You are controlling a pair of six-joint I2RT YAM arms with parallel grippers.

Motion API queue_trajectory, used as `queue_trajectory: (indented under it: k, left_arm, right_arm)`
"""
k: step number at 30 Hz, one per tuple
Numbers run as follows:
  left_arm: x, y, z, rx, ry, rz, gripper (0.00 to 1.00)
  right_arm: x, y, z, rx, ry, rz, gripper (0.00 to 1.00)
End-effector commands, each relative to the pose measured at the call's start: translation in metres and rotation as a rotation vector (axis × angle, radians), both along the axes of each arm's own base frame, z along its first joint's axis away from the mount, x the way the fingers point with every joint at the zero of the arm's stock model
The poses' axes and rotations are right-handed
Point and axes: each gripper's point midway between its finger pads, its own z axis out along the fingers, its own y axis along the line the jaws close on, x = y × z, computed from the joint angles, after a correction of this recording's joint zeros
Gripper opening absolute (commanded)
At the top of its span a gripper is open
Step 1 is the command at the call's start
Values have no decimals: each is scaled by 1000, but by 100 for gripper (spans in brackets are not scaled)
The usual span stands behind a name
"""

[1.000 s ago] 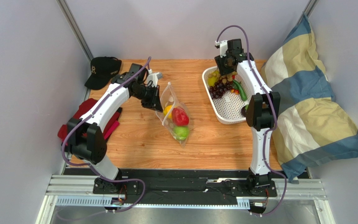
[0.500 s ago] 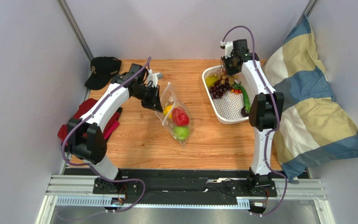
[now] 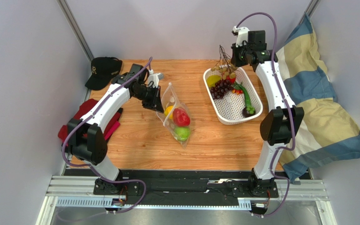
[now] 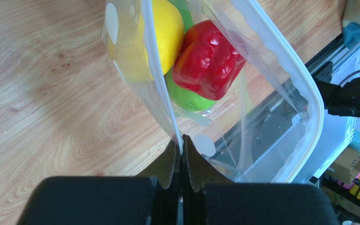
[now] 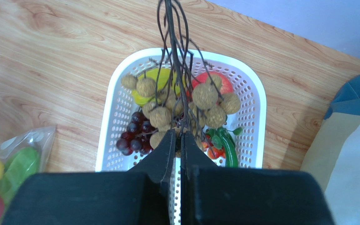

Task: Place the food in the zip-top bag and seal the zipper
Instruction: Adjust the fake fruit in the bin, then pick up the fake fruit from the bin.

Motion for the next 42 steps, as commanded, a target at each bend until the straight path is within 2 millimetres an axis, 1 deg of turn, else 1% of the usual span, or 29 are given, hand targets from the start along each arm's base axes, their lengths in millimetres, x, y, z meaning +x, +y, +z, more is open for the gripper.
queue_trajectory:
  k: [1,2,4,5,8,9,11,12,16,18,19,21,23,24,25,26,27,29,31,33,35,37,41,42]
  left_arm:
    - [4,-5,16,-33,-52,-34,0]
    - [4,-5,17,-32,-57,-35,0]
    - [3,-4,17,-32,-61,-37,0]
    - [3,-4,17,-31,-57,-36,0]
    - [2,-4,18,-31,-64,-40,0]
    - [1,-4,17,-32,-61,-40,0]
    - [0,-4,16,-34,-58,-42,0]
    - [0,-4,15,-32,-56,-41,0]
    - [0,-4,15,-33,-53,-41,0]
    - [0,-4,15,-33,-54,-42,0]
    - [0,-4,14,-29,-51,-39,0]
    - [0,-3,15,-31,-53,-38,0]
    - [0,-4,14,-33,-52,-37,0]
    - [0,-4,13,-35,-46,-33,0]
    - [0,-4,12,-34,-43,-30,0]
    - [0,-5,11,-36,-36,-31,0]
    - [0,-5,12,-37,-38,-31,0]
    - [0,-4,12,-35,-41,-30,0]
    - [0,-3,11,-31,-39,-28,0]
    - [0,-4,11,-29,-38,-28,0]
    - [0,-3,10,-23,-38,-27,0]
    - [-1,-2,10,-19,-39,-25,0]
    - [-2,0,9,-13,-37,-21,0]
    - [-2,-1,9,-17,-37,-20,0]
  right_arm:
    - [-16,5,25,32,-40,22,0]
    - [-21,8,18,38,-19,34,0]
    - [-28,10,21,53,-15,48,0]
    - [-36,15,22,70,-1,65,0]
    - [-50,16,15,80,45,67,0]
    - [-55,16,3,76,78,68,0]
    - [-63,14,-3,66,91,73,0]
    - [-69,14,-17,62,125,77,0]
    - [-83,12,-38,39,165,95,0]
    - [-87,10,-43,16,173,109,0]
    - [-94,9,-48,15,198,118,0]
    - [-100,8,-49,5,204,124,0]
    - [-105,6,-62,-1,229,114,0]
    - [-105,6,-65,-1,235,106,9]
    - [-105,4,-74,3,259,82,23]
    - [-105,4,-78,3,272,74,53]
    - [-104,2,-81,3,280,61,63]
    - [-100,-1,-88,-2,287,31,79]
    - [-93,-3,-93,-2,289,0,81]
    - [-87,-11,-97,-17,280,-46,81]
    - [-84,-15,-108,-7,301,-86,81]
    - [-80,-23,-114,-9,302,-133,81]
    - [-76,-34,-124,53,335,-195,81]
    - [-75,-32,-126,74,341,-189,81]
